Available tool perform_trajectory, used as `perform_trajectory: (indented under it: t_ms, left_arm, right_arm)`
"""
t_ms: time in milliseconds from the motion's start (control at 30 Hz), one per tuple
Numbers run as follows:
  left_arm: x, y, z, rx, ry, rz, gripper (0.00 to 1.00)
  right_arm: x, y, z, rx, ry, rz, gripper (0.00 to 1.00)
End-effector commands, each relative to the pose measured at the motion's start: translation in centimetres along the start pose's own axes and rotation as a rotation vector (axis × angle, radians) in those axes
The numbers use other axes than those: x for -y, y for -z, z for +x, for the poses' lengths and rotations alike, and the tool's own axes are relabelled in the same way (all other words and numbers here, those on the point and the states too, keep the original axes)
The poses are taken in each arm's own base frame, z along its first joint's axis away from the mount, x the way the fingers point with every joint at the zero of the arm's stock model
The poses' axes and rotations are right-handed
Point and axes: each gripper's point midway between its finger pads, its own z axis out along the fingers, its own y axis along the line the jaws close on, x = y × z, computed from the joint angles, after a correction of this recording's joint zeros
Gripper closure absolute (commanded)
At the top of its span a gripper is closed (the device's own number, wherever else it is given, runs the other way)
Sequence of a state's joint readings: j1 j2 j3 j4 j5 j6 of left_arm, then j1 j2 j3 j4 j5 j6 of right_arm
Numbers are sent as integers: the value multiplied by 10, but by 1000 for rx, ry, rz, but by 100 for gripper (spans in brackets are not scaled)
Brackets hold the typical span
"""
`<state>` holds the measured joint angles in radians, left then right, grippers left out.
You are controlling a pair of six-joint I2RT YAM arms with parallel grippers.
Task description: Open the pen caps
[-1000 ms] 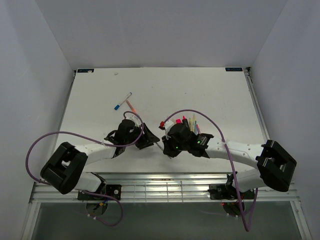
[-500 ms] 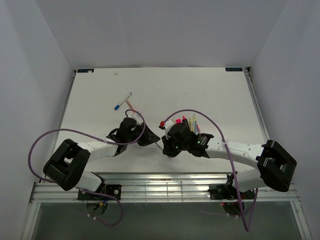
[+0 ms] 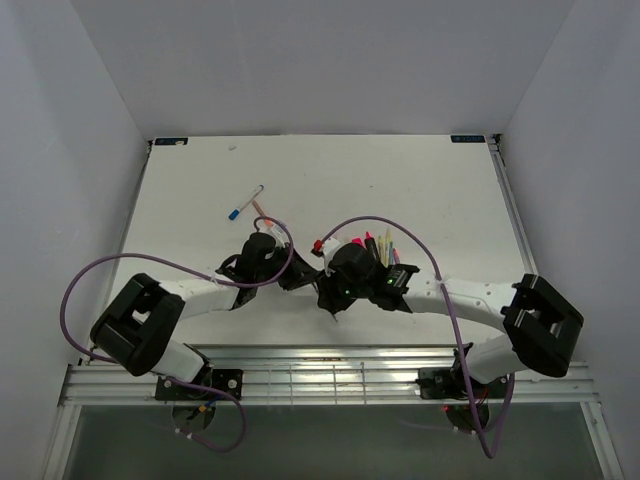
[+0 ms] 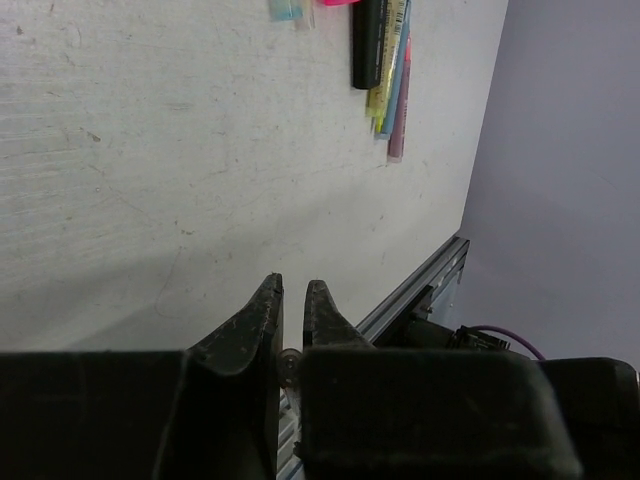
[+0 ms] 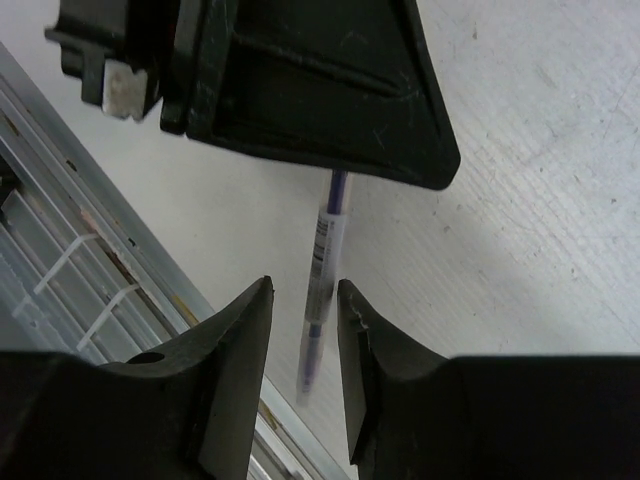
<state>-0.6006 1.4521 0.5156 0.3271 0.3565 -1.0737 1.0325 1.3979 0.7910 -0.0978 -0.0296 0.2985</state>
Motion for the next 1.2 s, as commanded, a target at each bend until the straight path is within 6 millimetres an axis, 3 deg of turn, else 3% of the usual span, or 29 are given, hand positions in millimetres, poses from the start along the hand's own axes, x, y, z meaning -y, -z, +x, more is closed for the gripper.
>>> perform_trajectory:
  t_ms: [0, 100, 333, 533, 700, 833, 933, 1000, 1067, 1167]
  left_arm:
    - [20, -1, -4, -3, -27, 49, 100]
    - [24, 0, -4, -3, -33, 58, 100]
    - [34, 0, -8, 0, -40, 81, 100]
    - [37, -9, -12, -16, 1, 63, 100]
    - [45, -17, -41, 55, -47, -34, 100]
    - [64, -18, -68, 115, -80, -75, 100]
    - [68, -16, -72, 115, -71, -74, 100]
    - [71, -16, -73, 112, -55, -58, 100]
    - [74, -16, -70, 98, -51, -20, 100]
    - [90, -9, -68, 99, -105, 110, 100]
  right_arm:
    - [-12, -6, -33, 73, 31, -33, 61]
    - [-12, -12, -38, 74, 34, -32, 62]
    - [-1, -19, -23, 32, 30, 14, 92]
    - [26, -20, -3, 6, 53, 177, 92]
    - [40, -14, 12, -50, 142, 296, 92]
    - [57, -7, 20, -84, 184, 392, 92]
    - [69, 0, 19, -93, 208, 464, 92]
    - [66, 0, 21, -91, 205, 435, 92]
    - [61, 1, 9, -27, 154, 364, 92]
    - [48, 2, 10, 3, 106, 220, 92]
